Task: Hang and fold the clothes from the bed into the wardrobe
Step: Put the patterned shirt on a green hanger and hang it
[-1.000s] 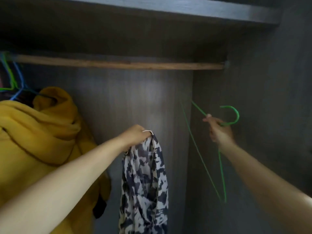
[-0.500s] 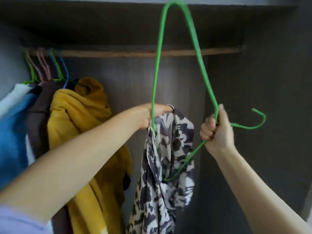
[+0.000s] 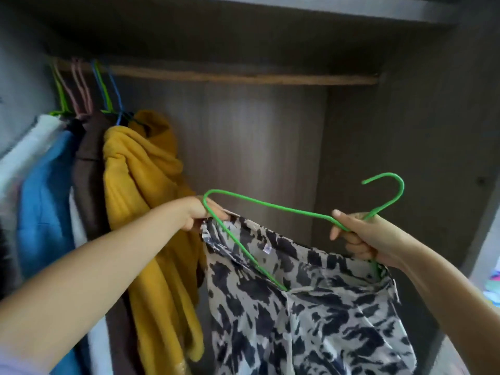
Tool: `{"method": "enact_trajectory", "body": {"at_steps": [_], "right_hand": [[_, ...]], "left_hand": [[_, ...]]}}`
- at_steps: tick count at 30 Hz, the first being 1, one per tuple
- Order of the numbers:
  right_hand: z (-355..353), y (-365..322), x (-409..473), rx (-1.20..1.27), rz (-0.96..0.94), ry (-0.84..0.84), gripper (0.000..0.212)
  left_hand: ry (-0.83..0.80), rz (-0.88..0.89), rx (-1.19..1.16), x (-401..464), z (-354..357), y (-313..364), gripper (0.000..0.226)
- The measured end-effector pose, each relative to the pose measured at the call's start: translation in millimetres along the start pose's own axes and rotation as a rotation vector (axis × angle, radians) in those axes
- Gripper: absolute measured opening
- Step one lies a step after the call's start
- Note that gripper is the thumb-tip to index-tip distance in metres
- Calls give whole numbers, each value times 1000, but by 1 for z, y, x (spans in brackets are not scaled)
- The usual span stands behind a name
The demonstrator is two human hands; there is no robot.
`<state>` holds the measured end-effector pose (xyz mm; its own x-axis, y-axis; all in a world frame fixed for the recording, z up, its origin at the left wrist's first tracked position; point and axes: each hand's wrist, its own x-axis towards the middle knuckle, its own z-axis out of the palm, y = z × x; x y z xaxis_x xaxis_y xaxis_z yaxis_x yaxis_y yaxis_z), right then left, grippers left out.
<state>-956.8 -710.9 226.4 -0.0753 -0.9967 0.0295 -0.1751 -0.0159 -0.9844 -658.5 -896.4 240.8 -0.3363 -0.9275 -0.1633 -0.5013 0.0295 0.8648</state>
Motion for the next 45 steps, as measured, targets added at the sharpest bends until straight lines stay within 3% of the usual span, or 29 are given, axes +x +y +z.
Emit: {"method": "enact_trajectory", "body": {"at_steps": [3, 8, 13, 18, 20, 25, 28, 30, 33, 36, 39, 41, 45], "right_hand": [[-8, -9, -8, -87, 22, 2, 43], [-17, -15, -18, -416, 67, 73, 47], [-9, -24, -20, -747, 197, 11, 51], [7, -32, -5, -672, 165, -69, 44], [10, -30, -1, -643, 178, -132, 42], [-9, -31, -2, -504, 189, -164, 39], [2, -24, 7, -537, 210, -178, 38], [8, -21, 13, -540, 203, -204, 36], [-1, -23, 15, -452, 125, -249, 29], [-26, -31, 9, -321, 69, -303, 34], [-59, -27, 1, -554, 211, -269, 47], [-66, -10, -3, -823, 318, -282, 33], [-62, 14, -2, -989, 28, -50, 32]], "left_hand": [[42, 24, 97, 3, 18, -13, 4], [149, 152, 307, 14, 47, -19, 11], [234, 328, 485, 9, 76, 6, 24], [-187, 688, 436, -13, 121, 36, 22], [-244, 772, 442, -15, 129, 39, 21], [-193, 669, 430, -2, 108, 31, 25], [-311, 700, 392, -12, 117, 38, 18], [-446, 631, 513, -15, 122, 44, 31], [-376, 585, 753, -9, 119, 44, 34], [-336, 666, 539, -6, 117, 37, 35], [-276, 696, 483, -4, 107, 27, 37], [-207, 701, 461, 0, 99, 21, 37], [-47, 690, 394, 6, 85, 16, 37]]}}
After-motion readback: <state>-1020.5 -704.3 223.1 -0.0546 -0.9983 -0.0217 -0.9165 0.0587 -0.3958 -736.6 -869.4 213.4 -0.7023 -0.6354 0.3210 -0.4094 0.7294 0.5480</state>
